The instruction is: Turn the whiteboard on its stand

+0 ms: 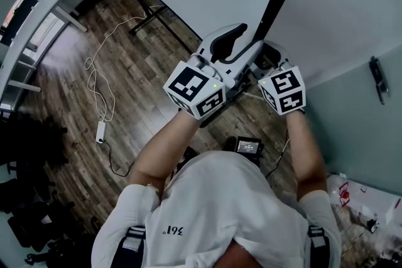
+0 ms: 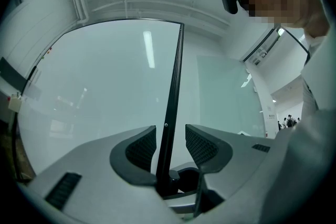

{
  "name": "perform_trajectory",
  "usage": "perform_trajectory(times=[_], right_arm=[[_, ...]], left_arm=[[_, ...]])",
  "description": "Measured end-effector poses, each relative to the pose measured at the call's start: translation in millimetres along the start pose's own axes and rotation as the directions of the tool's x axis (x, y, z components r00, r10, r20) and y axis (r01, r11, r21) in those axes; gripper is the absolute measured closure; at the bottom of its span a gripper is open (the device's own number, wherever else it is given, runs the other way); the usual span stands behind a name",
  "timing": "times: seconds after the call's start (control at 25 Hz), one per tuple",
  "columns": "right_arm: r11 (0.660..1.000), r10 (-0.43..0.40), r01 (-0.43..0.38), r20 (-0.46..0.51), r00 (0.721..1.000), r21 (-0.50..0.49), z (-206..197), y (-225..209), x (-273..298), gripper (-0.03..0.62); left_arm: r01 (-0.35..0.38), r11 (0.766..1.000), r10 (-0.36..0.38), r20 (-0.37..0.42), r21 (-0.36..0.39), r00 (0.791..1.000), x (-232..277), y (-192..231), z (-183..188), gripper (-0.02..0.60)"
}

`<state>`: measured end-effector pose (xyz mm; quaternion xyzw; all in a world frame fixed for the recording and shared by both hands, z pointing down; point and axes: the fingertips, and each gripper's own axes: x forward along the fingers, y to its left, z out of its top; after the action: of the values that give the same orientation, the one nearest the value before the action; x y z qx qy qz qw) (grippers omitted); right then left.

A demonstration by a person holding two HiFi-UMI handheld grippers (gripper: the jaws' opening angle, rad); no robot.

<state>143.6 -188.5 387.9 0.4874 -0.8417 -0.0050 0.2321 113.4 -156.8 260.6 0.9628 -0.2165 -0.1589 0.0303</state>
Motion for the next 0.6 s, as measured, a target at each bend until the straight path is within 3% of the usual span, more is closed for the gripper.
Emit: perform_trajectory(times=[0.6], right_arm=[[0.988,-0.148,0.150,-0.053,0.988,0.045,-15.5,6.2,-27.9,0.353]], left_arm=[[0.035,0.999,-0.036,-0.025,-0.037,0.999,-48.4,-4.2,-1.1,0.400]])
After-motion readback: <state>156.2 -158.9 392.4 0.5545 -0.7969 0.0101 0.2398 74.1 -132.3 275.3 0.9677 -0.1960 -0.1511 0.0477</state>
